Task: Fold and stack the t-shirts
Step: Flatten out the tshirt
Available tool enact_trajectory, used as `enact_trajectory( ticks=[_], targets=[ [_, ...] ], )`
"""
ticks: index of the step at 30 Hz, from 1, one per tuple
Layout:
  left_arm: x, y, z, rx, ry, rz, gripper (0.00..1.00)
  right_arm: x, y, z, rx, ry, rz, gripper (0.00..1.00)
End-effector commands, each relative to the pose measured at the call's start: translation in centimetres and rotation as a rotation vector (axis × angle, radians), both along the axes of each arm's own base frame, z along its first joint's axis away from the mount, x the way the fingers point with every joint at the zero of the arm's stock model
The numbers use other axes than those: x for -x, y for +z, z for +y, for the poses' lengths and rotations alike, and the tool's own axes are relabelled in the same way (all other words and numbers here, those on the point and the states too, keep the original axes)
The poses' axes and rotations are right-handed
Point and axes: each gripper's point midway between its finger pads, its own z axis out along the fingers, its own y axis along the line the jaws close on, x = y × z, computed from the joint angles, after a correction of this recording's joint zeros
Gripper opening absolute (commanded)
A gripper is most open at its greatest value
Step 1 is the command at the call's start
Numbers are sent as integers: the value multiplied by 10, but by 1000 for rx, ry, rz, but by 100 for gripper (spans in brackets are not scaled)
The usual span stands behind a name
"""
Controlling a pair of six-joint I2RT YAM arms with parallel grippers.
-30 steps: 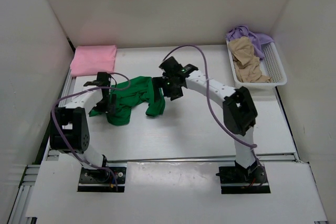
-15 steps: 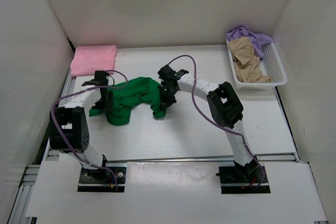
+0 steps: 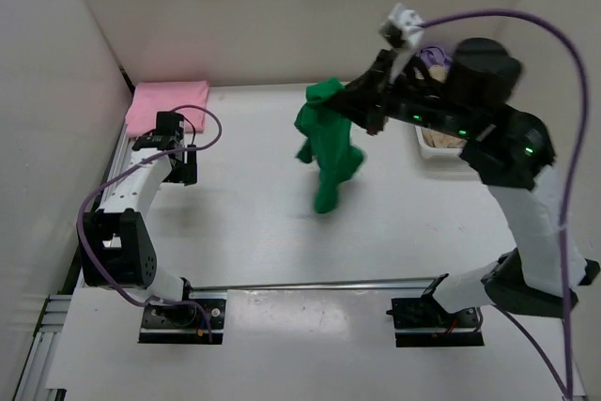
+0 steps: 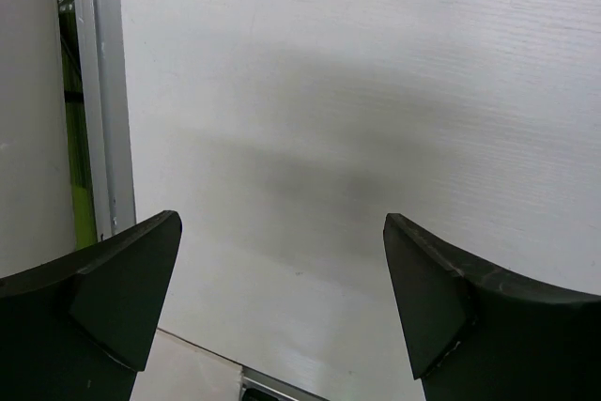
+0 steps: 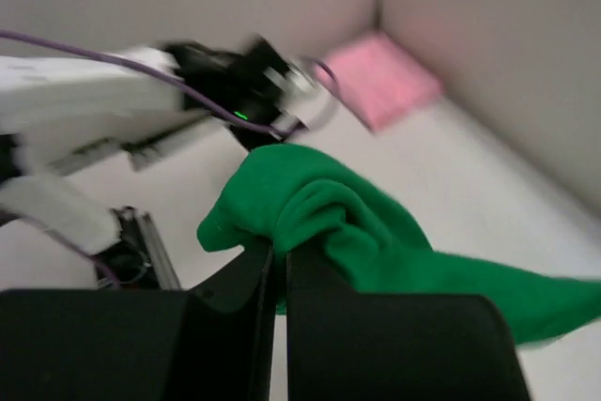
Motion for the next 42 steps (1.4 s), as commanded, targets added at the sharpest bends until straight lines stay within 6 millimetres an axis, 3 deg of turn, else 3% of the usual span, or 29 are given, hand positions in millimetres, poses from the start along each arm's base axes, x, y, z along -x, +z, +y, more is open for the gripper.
enact_trajectory(
  ticks=[1, 3, 4, 7, 8, 13, 14, 15, 16, 17, 18, 19, 21, 22, 23, 24, 25, 26, 27, 28, 30, 31, 33, 34, 35, 38, 40, 41, 42],
  targets=[
    [-5, 10, -3, 24, -7, -2, 100, 50, 33, 26, -82, 315, -115, 0],
    [-5, 12, -3, 24, -7, -2, 100, 70, 55, 27, -143, 398, -153, 0],
    [-5, 10, -3, 24, -7, 7, 100, 73, 56, 30, -145, 427, -152, 0],
    [-5, 11, -5, 32, -11, 9, 100, 63, 50, 35, -138, 454, -155, 0],
    [-3, 11, -5, 32, -11, 20, 100, 44, 37, 38, -117, 445, -121, 0],
    [-6, 15, -13, 40, -37, 13, 100, -15, -17, 55, -123, 516, 217, 0],
    [-6, 15, -15, 51, -42, 13, 100, -46, -54, 66, -99, 491, 342, 13],
    [-6, 15, -15, 51, -42, 13, 100, -60, -75, 73, -84, 466, 417, 35],
    [-6, 15, -15, 51, -42, 13, 100, -96, -105, 76, -61, 293, 507, 60],
    [-4, 10, -15, 51, -42, 34, 100, -123, -169, 82, 33, 182, 671, 80],
    [-7, 13, -18, 51, -51, 25, 100, -139, -200, 78, 98, 75, 732, 100],
    [-9, 13, -18, 51, -51, 27, 100, -161, -225, 76, 148, -52, 781, 100],
    [-4, 12, -18, 51, -50, 51, 100, -163, -263, 45, 295, -243, 854, 100],
    [-4, 11, -21, 51, -59, 52, 100, -151, -243, 35, 304, -273, 793, 100],
    [-4, 14, -23, 63, -66, 43, 100, -143, -284, 26, 379, -308, 807, 100],
    [-2, 13, -30, 98, -82, 40, 100, -135, -291, 18, 401, -328, 770, 100],
    [-2, 12, -37, 120, -101, 41, 100, -120, -267, 4, 378, -374, 674, 100],
    [-3, 10, -48, 149, -133, 44, 100, -117, -271, -2, 366, -385, 639, 100],
    [-3, 9, -64, 206, -177, 48, 100, -92, -314, -20, 444, -391, 713, 100],
    [-5, 12, -86, 228, -240, 43, 100, -77, -307, -32, 425, -406, 704, 100],
    [-14, 24, -118, 240, -337, 16, 100, -53, -324, -61, 437, -491, 751, 100],
    [-10, 27, -156, 241, -448, 20, 100, -24, -365, -80, 514, -512, 843, 100],
    [-8, 37, -196, 226, -563, 2, 100, 4, -391, -92, 510, -548, 942, 97],
    [-8, 33, -215, 210, -612, 8, 100, 18, -394, -97, 487, -547, 959, 95],
    [3, 33, -250, 214, -711, 6, 100, 42, -418, -112, 537, -570, 1014, 91],
    [5, 14, -304, 210, -827, 7, 100, 60, -428, -119, 459, -632, 1051, 78],
    [7, 2, -328, 224, -873, 35, 100, 75, -439, -120, 404, -634, 1101, 76],
    [9, -15, -343, 228, -899, 73, 100, 79, -441, -119, 388, -634, 1103, 76],
    [3, -12, -355, 252, -911, 65, 100, 85, -440, -115, 359, -614, 1101, 76]
  ],
)
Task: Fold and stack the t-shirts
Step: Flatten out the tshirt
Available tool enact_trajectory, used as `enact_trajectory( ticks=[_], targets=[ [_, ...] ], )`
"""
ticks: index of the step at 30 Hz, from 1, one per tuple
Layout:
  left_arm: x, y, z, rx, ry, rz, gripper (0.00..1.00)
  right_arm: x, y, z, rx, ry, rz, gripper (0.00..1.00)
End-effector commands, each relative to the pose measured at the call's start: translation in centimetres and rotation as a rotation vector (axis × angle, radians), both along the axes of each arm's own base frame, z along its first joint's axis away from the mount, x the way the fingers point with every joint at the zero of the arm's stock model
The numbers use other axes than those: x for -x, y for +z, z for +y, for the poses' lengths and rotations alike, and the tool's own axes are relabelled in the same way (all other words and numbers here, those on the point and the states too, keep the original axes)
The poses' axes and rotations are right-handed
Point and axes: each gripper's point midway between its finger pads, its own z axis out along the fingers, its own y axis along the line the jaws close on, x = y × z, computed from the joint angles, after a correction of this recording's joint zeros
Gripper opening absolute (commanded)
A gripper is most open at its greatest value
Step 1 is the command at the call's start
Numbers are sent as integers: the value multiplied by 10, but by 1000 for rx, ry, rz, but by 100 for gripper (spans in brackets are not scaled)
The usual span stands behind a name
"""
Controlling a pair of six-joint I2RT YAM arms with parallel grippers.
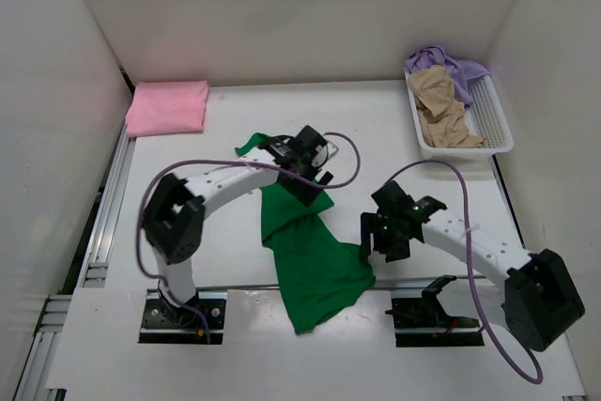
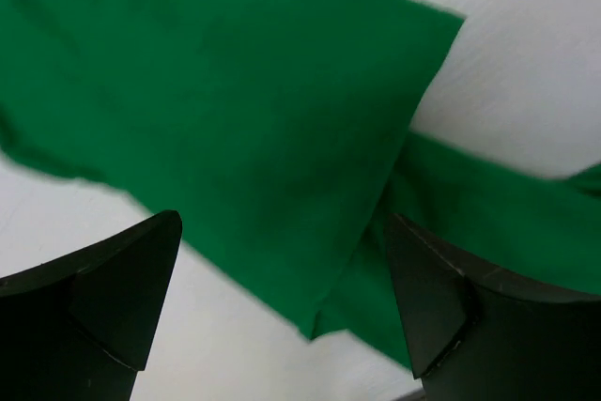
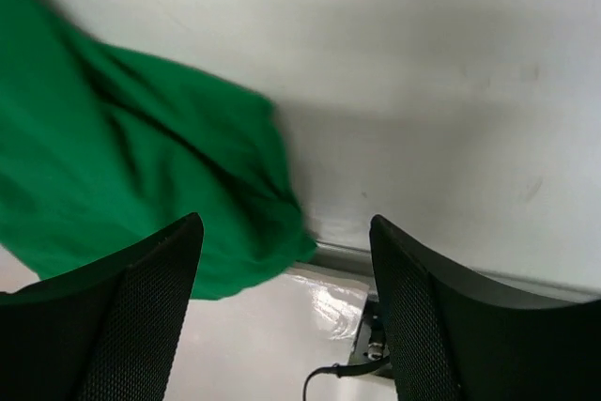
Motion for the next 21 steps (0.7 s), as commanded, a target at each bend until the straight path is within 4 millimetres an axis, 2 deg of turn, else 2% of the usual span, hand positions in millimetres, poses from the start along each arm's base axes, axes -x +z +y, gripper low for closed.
enact_trajectory(
  ticks=[1, 2, 3, 4, 7, 8, 10, 12, 13, 14, 15, 17, 18, 19, 20, 21],
  targets=[
    [-13, -8, -38, 66, -44, 19, 100, -8, 12, 23, -139, -78, -95, 77],
    [-7, -23, -51, 69, -74, 69, 100, -5, 10, 21, -132, -81, -99, 77],
    [-15, -21, -59, 80, -75, 58, 100, -4, 10, 21, -141, -84, -115, 77],
    [-16, -39, -66, 52, -82, 71, 100, 1, 4, 17, -132, -84, -105, 77],
    [-27, -56, -71, 20, -70, 69, 100, 8, 5, 22, -155, -64, -115, 77],
    [-27, -70, -68, -9, -64, 85, 100, 11, 3, 23, -154, -56, -121, 77],
    [-29, -72, -74, 3, -71, 92, 98, 17, -2, 23, -142, -48, -113, 78],
    [-22, -77, -80, 11, -90, 116, 86, 26, -15, 22, -110, -32, -72, 78],
    [-21, -84, -79, 0, -89, 126, 79, 28, -18, 21, -97, -41, -56, 75],
    [-24, -81, -80, -1, -85, 113, 71, 28, -24, 23, -84, -32, -44, 72],
    [-26, -87, -76, -25, -75, 107, 47, 32, -26, 27, -87, -2, -30, 61],
    [-28, -83, -68, -36, -61, 101, 24, 34, -27, 36, -84, 60, -21, 47],
    [-30, -67, -70, -10, -61, 76, 16, 30, -24, 39, -85, 72, -26, 34],
    [-31, -65, -61, -21, -45, 71, 10, 27, -21, 43, -78, 93, -48, 8],
    [-33, -58, -55, -13, -35, 64, 10, 22, -19, 42, -55, 103, -65, 0],
    [-37, -42, -49, -2, -18, 28, 10, 14, -9, 43, -37, 107, -90, 0]
  ],
)
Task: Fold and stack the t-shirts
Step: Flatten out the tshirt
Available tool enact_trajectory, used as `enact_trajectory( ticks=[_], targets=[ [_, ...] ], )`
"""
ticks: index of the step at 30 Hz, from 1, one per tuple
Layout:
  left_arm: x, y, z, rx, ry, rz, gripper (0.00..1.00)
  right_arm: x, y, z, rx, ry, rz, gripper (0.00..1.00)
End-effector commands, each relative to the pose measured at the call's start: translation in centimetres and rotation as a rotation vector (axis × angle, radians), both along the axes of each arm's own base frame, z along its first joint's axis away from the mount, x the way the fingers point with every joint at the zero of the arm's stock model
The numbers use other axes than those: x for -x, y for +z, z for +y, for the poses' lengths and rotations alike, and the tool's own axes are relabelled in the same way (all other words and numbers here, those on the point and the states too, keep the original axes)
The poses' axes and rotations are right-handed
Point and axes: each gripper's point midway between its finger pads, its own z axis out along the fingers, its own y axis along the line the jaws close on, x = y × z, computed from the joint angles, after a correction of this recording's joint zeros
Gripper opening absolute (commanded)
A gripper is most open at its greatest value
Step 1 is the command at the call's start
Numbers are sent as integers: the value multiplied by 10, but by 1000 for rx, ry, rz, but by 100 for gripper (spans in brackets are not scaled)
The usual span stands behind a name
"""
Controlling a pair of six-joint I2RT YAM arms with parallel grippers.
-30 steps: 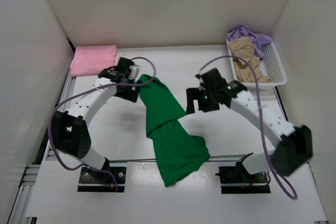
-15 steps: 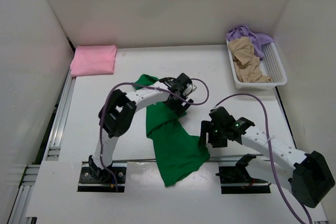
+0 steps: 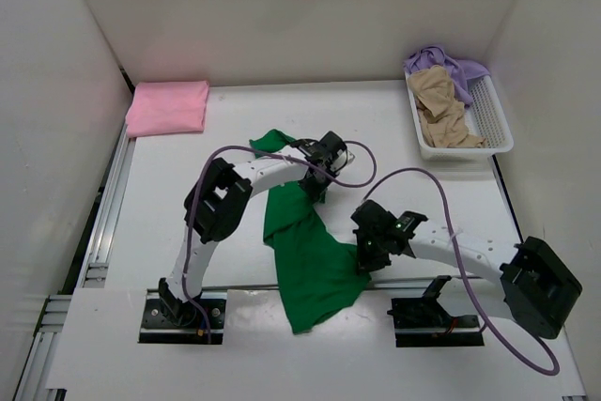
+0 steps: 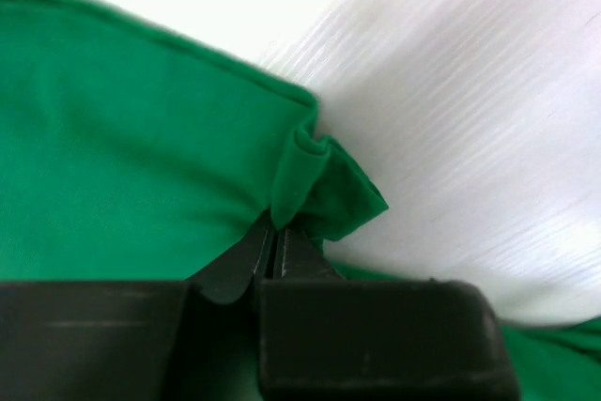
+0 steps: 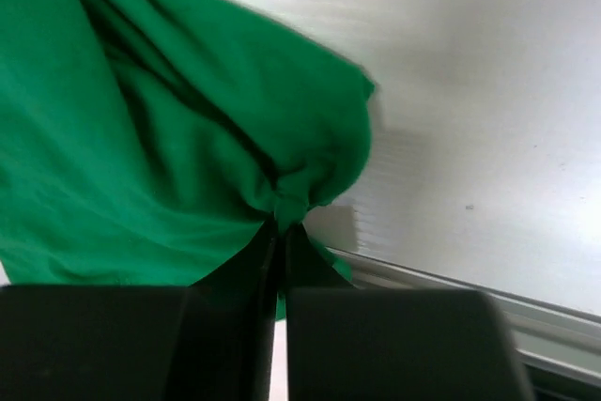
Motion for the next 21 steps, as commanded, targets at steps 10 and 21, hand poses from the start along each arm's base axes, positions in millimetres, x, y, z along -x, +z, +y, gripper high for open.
enact_trajectory(
  ticks=[10, 21],
  targets=[
    [-56, 182, 182, 105, 430, -372, 10, -129, 141, -55, 40, -335, -453, 0],
    [38, 179, 306, 107, 675, -341, 10, -182, 169, -97, -96, -532, -299, 0]
  ],
)
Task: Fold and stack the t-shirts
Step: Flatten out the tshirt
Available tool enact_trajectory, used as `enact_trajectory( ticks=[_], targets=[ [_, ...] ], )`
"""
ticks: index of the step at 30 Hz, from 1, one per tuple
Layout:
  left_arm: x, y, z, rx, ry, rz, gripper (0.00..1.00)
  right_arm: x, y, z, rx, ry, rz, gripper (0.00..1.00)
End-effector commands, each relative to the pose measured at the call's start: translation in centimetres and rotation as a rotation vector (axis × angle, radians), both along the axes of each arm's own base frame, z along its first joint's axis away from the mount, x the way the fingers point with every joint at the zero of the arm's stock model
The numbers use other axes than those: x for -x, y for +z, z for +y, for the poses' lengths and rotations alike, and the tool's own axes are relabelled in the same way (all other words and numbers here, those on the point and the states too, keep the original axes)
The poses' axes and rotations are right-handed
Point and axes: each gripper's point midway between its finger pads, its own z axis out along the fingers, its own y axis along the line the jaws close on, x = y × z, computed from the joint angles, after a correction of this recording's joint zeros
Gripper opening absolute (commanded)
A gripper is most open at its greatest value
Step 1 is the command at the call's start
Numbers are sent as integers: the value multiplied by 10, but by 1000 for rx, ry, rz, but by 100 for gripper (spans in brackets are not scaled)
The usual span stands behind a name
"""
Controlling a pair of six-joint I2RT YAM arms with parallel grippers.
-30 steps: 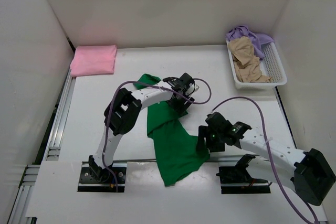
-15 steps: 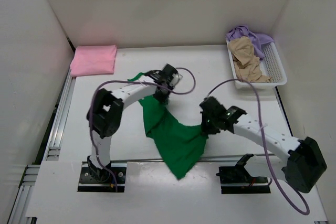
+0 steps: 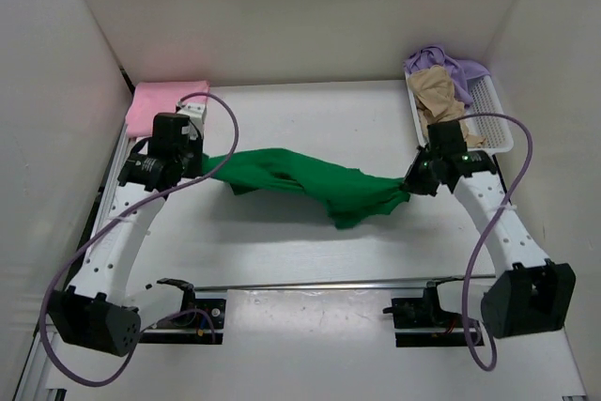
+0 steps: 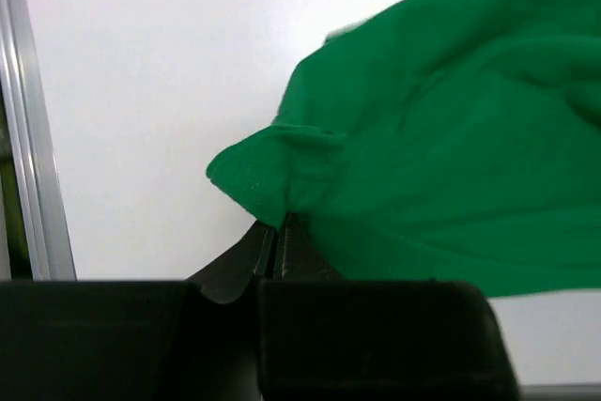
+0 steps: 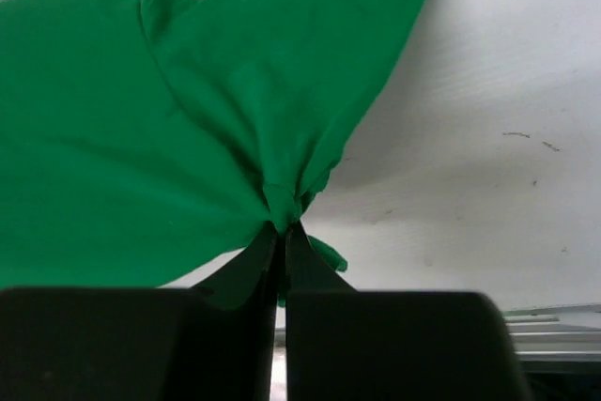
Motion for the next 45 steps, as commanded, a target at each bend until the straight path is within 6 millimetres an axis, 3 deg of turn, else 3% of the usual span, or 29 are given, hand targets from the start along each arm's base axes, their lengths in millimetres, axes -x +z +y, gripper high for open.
enact_trajectory(
  ticks=[1, 5, 6, 8, 10, 12, 13, 18, 21, 22, 24, 25, 26, 27, 28, 29, 30, 31, 32, 34, 35, 36, 38, 39, 40, 41, 42, 44, 45],
  targets=[
    [20, -32, 22, -16, 56, 126, 10, -17, 45, 1, -123, 17, -59, 0],
    [18, 45, 66, -19, 222, -89, 10, -21, 119, -14, -147, -2, -229, 0],
    [14, 77, 80, -9, 269, -175, 10, -20, 127, -18, -141, -6, -249, 0],
    [16, 112, 90, -1, 305, -269, 10, -8, 138, -20, -145, 8, -264, 0],
    [22, 149, 96, 6, 328, -365, 10, 6, 128, -18, -156, 13, -218, 0],
    [26, 165, 98, 13, 332, -402, 10, 33, 112, -4, -226, 59, -148, 0],
    [31, 177, 101, 16, 339, -426, 10, 46, 86, 1, -257, 71, -72, 0],
    [24, 208, 102, 35, 328, -493, 10, 70, 68, 18, -344, 141, -13, 0],
    [-14, 188, 90, 67, 256, -407, 10, 50, 62, 28, -408, 174, 20, 0],
    [-41, 161, 87, 67, 243, -319, 10, 35, 62, 33, -436, 197, 0, 0],
    [-71, 132, 65, 56, 194, -223, 10, 4, 38, 35, -457, 196, 85, 0],
    [-102, 89, 62, 27, 198, -107, 10, -23, 25, 35, -463, 182, 146, 0],
    [-116, 68, 47, 16, 168, -51, 12, -37, 16, 32, -445, 179, 169, 0],
    [-132, 60, 43, 5, 165, -27, 12, -52, 6, 28, -416, 159, 192, 6],
    [-146, 43, 37, -2, 154, 15, 21, -68, -21, 22, -407, 125, 269, 20],
    [-170, -9, 32, -28, 151, 139, 26, -90, -18, 20, -398, 111, 251, 53],
    [-181, -4, 27, -31, 142, 154, 39, -96, -25, 18, -384, 97, 284, 61],
    [-188, -18, 28, -47, 149, 199, 60, -96, -40, 18, -353, 87, 350, 65],
    [-196, -53, 27, -63, 148, 292, 71, -99, -40, 17, -313, 97, 334, 67],
    [-190, -57, 26, -61, 139, 337, 86, -87, -39, 20, -228, 123, 321, 78],
    [-185, -43, 24, -45, 132, 300, 91, -83, -41, 19, -182, 140, 306, 79],
    [-165, -68, 23, -46, 123, 370, 98, -76, -45, 18, -106, 157, 302, 81],
    [-160, -63, 28, -32, 132, 294, 100, -54, -46, 19, -36, 187, 301, 81],
    [-147, -42, 29, -24, 132, 240, 100, -41, -39, 35, -6, 244, 276, 81],
    [-129, -61, 31, -31, 132, 289, 100, -35, -39, 44, 23, 291, 253, 81],
    [-121, -61, 32, -31, 132, 288, 100, -32, -42, 50, 91, 330, 213, 80],
    [-112, -49, 35, -35, 140, 255, 100, -17, -36, 85, 129, 461, 152, 80],
    [-92, -62, 47, -37, 167, 288, 100, -5, -33, 123, 179, 629, 61, 80],
    [-86, -63, 51, -25, 172, 293, 100, 9, -33, 167, 184, 771, -5, 80]
  ],
)
